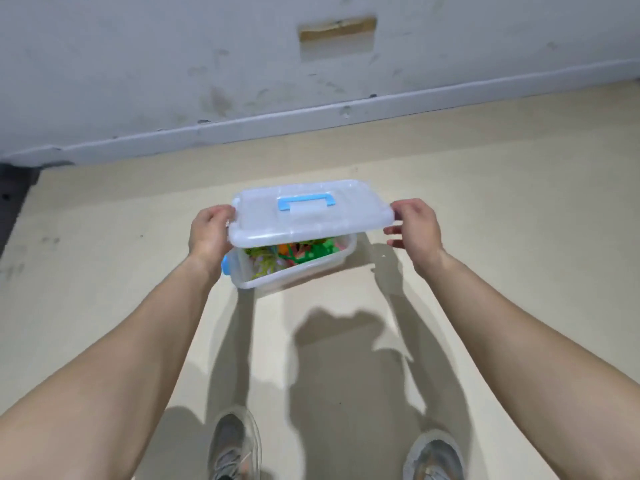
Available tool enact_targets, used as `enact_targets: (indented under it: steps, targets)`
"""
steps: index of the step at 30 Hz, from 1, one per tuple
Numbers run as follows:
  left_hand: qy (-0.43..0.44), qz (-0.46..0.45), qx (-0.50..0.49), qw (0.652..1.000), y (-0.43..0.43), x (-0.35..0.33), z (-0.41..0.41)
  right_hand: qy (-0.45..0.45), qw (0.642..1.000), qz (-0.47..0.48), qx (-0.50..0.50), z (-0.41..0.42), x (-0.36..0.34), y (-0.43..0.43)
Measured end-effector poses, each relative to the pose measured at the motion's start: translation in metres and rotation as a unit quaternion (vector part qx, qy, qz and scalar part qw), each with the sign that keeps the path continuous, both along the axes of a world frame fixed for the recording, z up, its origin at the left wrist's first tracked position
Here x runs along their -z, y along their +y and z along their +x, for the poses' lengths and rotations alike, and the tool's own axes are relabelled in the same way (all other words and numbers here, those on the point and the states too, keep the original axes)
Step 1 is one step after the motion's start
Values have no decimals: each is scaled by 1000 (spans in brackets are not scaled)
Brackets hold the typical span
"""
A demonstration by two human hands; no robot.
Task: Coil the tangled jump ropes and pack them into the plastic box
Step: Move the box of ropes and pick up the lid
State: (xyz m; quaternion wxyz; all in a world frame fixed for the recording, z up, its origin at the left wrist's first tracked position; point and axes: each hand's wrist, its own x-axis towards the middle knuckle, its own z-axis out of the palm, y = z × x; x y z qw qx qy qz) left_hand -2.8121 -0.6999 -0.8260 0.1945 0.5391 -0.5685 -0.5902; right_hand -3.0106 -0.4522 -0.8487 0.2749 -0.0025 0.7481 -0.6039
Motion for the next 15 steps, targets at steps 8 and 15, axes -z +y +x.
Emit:
enact_targets:
  steps: [8,15]
  targets:
    - [-116,-36,32,992,-12,76,40,155,916,291,-229,10,51,-57]
    - [-150,-79,81,982,-18,100,35,230,856,373,-274,6,69,-70]
